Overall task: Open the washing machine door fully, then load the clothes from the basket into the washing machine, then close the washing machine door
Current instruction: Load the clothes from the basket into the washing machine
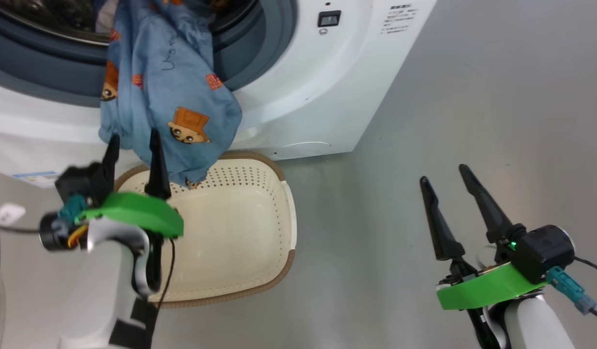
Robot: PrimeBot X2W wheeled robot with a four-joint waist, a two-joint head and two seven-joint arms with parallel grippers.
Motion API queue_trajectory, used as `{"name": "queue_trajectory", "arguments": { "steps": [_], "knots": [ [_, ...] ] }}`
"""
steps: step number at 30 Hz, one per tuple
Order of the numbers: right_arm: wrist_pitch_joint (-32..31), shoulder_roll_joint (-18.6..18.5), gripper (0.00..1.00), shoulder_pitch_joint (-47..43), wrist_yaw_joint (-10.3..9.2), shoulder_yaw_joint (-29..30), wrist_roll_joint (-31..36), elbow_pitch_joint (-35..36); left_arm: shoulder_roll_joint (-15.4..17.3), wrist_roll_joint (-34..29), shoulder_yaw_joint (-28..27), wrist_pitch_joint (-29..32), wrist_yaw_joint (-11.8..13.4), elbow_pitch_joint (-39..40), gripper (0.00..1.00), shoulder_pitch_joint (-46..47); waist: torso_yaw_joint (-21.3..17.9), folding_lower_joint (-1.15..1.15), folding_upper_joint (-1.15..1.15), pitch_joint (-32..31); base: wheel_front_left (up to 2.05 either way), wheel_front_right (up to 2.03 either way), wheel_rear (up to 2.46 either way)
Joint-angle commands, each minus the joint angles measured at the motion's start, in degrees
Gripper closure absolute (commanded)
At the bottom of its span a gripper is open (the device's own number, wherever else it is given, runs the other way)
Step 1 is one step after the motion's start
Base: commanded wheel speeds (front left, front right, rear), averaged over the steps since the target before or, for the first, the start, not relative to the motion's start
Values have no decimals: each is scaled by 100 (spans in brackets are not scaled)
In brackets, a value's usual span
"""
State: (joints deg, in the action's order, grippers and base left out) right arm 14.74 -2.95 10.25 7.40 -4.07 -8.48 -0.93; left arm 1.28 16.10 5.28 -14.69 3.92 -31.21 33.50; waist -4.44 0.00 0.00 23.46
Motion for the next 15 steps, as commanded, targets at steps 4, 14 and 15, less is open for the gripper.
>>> {"name": "queue_trajectory", "arguments": {
  "steps": [4,14,15],
  "knots": [
    [26,-15,0,-100,9,-25,100,173,161,102,-88,-30,104,490,0,-505,128,0,0,-21,0,0,0],
    [26,-85,0,-155,9,78,111,202,160,122,-55,-30,163,1279,0,-1438,286,0,0,-123,0,0,0],
    [26,-89,0,-165,9,86,110,206,160,130,-60,-30,173,1351,0,-1538,291,0,0,-135,0,0,0]
  ]
}}
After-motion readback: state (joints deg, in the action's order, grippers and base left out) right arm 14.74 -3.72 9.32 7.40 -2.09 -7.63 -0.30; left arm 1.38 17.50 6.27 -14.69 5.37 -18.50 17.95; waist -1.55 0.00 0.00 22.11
